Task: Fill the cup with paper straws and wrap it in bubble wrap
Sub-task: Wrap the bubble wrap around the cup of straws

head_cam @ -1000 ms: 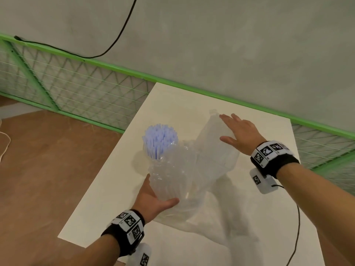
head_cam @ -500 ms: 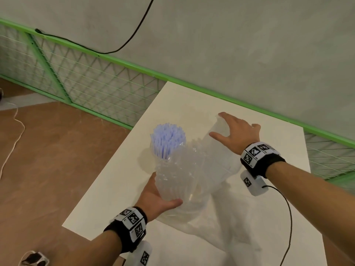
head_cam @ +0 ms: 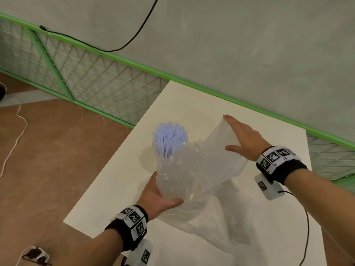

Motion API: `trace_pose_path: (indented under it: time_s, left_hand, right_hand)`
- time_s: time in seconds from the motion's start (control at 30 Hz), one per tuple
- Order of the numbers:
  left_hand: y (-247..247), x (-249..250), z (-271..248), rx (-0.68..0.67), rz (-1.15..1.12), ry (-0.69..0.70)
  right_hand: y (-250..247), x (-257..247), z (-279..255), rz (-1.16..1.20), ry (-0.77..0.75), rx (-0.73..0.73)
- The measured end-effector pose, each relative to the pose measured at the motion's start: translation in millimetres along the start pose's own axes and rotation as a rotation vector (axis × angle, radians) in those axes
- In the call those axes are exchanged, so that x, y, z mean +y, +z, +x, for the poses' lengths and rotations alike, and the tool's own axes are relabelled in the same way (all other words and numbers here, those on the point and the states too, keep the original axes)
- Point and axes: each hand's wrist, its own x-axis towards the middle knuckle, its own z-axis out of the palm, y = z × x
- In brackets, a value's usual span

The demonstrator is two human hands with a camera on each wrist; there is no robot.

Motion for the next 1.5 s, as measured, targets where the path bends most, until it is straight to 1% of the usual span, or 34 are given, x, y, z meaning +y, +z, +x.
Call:
trace_pose_path:
  time_s: [0.07,0.13,0.2,0.23,0.27,0.3,0.37,0.4,0.43,0.47,0.53,0.57,0.6,0.67,0.8,0.93,1.1,1.23,1.33,1.43,1.5]
  left_hand:
    - [-0.4,0.1,-0.8,0.002,-0.005,-0.007]
    - [-0.7,0.2,-0.9,0.001,-0.012,-0.009]
    - [-0.9,0.4,-1.3,-0.001,-0.013,-0.010]
    - [-0.8,0.4,-1.7,-0.003,-0.018,-0.011]
    - [-0.7,0.2,-1.6,-0.004,-0.023,-0.010]
    - [-0.7,0.2,-1.5,-0.004,-0.024,-0.005]
    - [-0.4,-1.8,-1.0,-0.007,-0.024,-0.002]
    - [-0.2,-3.5,-0.4,-0.008,-0.024,0.002]
    - [-0.2,-5.4,-0.1,-0.011,-0.026,0.004]
    - [-0.6,-6.8,0.1,-0.010,-0.028,0.005]
    - [-1.4,-9.9,0.5,-0.023,-0.027,0.008]
    - [-1.6,-10.8,0.6,-0.031,-0.030,0.011]
    - [-2.2,-12.0,1.1,-0.038,-0.033,0.012]
    - [-1.5,-12.3,0.2,-0.046,-0.028,0.025]
    - [1.0,-9.7,-1.3,-0.056,-0.073,0.040]
    - [1.7,-9.4,1.7,-0.076,-0.099,0.081]
    - [2.2,-9.6,1.9,-0.059,-0.078,0.080]
    - [2.9,-11.6,2.2,-0.070,-0.092,0.078]
    - [3.7,-9.4,1.2,-0.071,-0.104,0.081]
    - [3.8,-10.3,3.2,-0.084,-0.078,0.087]
    - [3.6,-12.1,4.7,-0.081,-0.064,0.082]
  right_hand:
    - [-2.9,0.9,4.3,0.086,0.004,0.021]
    - [-5.7,-0.7,7.2,0.116,0.023,0.001]
    - [-8.0,-6.6,5.5,0.071,0.036,-0.020]
    - [-10.9,-11.8,1.8,0.034,0.044,0.007]
    - [-16.0,-19.2,-4.6,0.014,0.050,0.079]
    - [-22.4,-28.5,-13.6,0.024,0.056,0.186]
    - [-33.6,-52.9,-39.7,0.137,0.044,0.415]
    - [-36.0,-66.0,-56.0,0.199,0.037,0.471]
    - [-34.7,-78.4,-73.8,0.249,0.050,0.468]
    - [-29.0,-90.6,-92.1,0.285,0.084,0.412]
    - [-4.9,-112.3,-122.9,0.332,0.180,0.232]
    - [9.5,-121.5,-132.7,0.354,0.221,0.164]
    - [23.1,-129.5,-137.6,0.382,0.249,0.125]
    - [45.6,-141.5,-137.7,0.475,0.262,0.110]
    - [71.5,-157.5,-128.5,0.703,0.225,0.203]
    - [88.9,-176.9,-126.0,0.764,0.168,0.354]
    - [99.0,-188.3,-125.7,0.756,0.150,0.427]
    - [102.0,-189.6,-120.1,0.719,0.190,0.527]
    - [98.9,-190.4,-115.7,0.718,0.192,0.597]
    - [96.4,-191.0,-111.1,0.704,0.175,0.627]
    - [97.4,-190.0,-108.9,0.712,0.193,0.639]
